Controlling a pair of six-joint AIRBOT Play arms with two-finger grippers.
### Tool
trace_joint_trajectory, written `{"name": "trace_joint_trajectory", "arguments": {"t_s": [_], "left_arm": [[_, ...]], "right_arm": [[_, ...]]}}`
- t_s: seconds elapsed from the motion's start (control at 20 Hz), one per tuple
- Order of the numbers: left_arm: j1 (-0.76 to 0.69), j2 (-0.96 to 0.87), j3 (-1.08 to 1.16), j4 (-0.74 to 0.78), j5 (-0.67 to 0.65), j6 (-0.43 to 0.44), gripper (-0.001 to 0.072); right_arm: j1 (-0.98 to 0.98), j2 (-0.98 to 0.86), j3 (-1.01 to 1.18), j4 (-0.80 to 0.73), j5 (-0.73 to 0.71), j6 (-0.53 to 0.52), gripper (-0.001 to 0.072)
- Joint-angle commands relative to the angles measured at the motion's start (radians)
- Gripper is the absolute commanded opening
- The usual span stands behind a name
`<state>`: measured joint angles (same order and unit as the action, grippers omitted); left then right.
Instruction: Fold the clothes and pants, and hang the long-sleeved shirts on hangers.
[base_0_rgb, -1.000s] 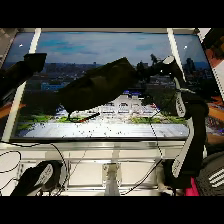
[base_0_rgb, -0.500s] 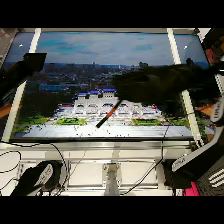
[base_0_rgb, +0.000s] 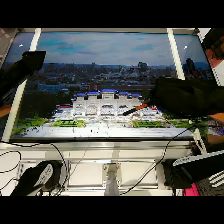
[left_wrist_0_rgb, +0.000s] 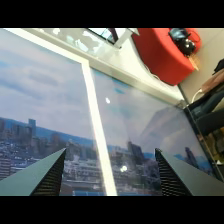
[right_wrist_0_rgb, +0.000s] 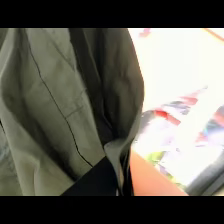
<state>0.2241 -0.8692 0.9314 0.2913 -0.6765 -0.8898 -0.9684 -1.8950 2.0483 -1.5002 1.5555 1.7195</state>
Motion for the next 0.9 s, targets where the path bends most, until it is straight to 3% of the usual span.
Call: {"name": "trace_joint_trajectory", "arguments": {"t_s": [0.0,0.2,0.25,0.3,0.35,0.4,0.55,0.65,0.7,0.75,0.8,0.85], "left_arm": [[0.000,0.000,0.001,-0.009,-0.002,0.000,0.0615],[0.000,0.000,0.001,-0.009,-0.002,0.000,0.0615],[0.000,0.000,0.001,-0.008,-0.002,0.000,0.0615],[0.000,0.000,0.001,-0.008,-0.002,0.000,0.0615],[0.000,0.000,0.001,-0.008,-0.002,0.000,0.0615],[0.000,0.000,0.001,-0.008,-0.002,0.000,0.0616],[0.000,-0.002,0.001,0.009,-0.002,0.001,0.0615],[0.000,-0.002,0.001,0.050,-0.001,0.019,0.0613],[0.000,-0.002,0.001,0.070,0.002,0.031,0.0553],[0.001,-0.002,0.001,0.084,0.002,0.031,0.0396],[0.005,-0.001,0.001,0.082,0.004,0.051,0.0191],[0.009,0.000,0.005,0.082,0.005,0.098,0.0032]], "right_arm": [[-0.066,0.004,0.000,-0.081,0.027,-0.011,0.0004],[-0.066,0.005,0.000,-0.101,0.055,-0.008,0.0011],[-0.066,0.009,0.000,-0.105,0.068,-0.008,0.0104],[-0.066,0.019,0.000,-0.113,0.076,0.000,0.0330],[-0.066,0.036,0.000,-0.126,0.075,0.015,0.0443],[-0.066,0.061,0.000,-0.131,0.069,0.019,0.0449],[-0.065,0.161,0.000,-0.100,-0.024,0.047,0.0449],[-0.065,0.238,0.000,0.079,-0.112,0.050,0.0438],[-0.064,0.271,0.000,0.213,-0.155,0.049,0.0418],[-0.056,0.302,0.000,0.376,-0.193,0.045,0.0213],[-0.039,0.326,0.000,0.527,-0.218,0.021,0.0009],[-0.008,0.346,0.000,0.684,-0.237,-0.013,0.0009]]}}
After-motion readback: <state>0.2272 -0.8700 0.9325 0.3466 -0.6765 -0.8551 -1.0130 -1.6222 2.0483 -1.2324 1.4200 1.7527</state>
